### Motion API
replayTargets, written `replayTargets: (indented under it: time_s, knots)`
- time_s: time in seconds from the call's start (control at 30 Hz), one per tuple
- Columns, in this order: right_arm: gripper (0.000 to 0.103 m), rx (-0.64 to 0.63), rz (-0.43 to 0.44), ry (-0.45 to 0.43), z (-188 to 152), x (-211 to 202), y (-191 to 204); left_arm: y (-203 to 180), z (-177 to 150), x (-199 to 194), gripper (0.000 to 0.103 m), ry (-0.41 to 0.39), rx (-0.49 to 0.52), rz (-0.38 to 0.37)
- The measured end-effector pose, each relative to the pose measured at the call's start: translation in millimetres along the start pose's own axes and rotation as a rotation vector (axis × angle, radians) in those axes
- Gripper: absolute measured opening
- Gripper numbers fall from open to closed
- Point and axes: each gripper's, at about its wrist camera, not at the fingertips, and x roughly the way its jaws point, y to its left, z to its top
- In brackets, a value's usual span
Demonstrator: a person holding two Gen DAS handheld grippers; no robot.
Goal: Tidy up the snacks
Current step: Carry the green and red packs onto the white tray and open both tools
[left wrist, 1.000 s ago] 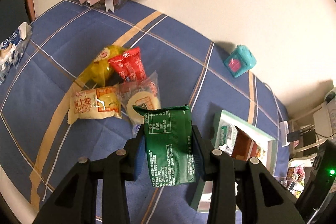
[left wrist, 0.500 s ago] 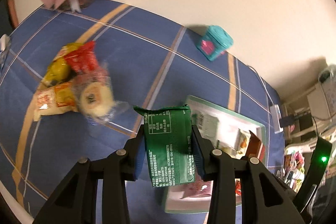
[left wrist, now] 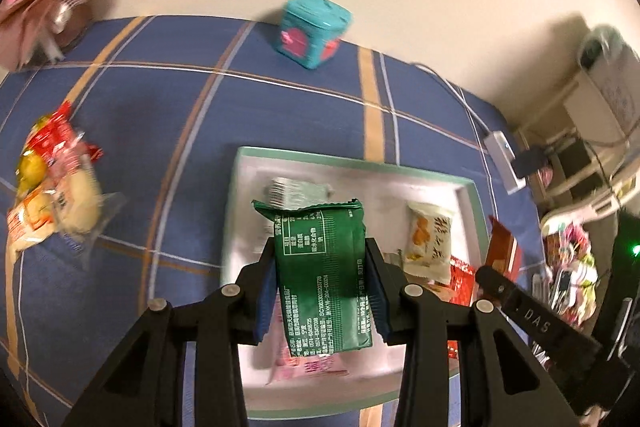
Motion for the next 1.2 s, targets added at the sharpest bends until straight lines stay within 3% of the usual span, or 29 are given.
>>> replayTargets:
  time_s: [0.33,0.77,0.97,1.03,1.1,1.2]
  knots:
    - [0.041,0.004,0.016,0.008,-0.5,18.4,-8.5,-13.9,-4.3,25.2,0.041,0.009,0.048,0.003]
    - [0.043,-0.007,0.026,-0.021,1.0,14.3,-3.0,-23.7,-4.1,26.8,0.042,-0.005,0.078,-0.011]
    - [0.061,-0.018,0.025,-0.033,3.4,6.0,3.2,-17.2,0.0,17.8,0.057,-0.011,0.069,0.024]
    - [0.064,-0.035,0.005,-0.027,3.0,3.7,9.4,-12.9,1.7,15.7,0.066,-0.004,0.054,0.050]
    - [0.075,-0.059,-0.015,-0.019,1.9,1.8,16.8,-8.1,2.7,14.5,0.077,0.001,0.049,0.086]
    - [0.085,-0.092,-0.034,-0.014,-0.7,-1.1,26.1,-1.3,3.7,12.9,0.084,-0.003,0.047,0.141]
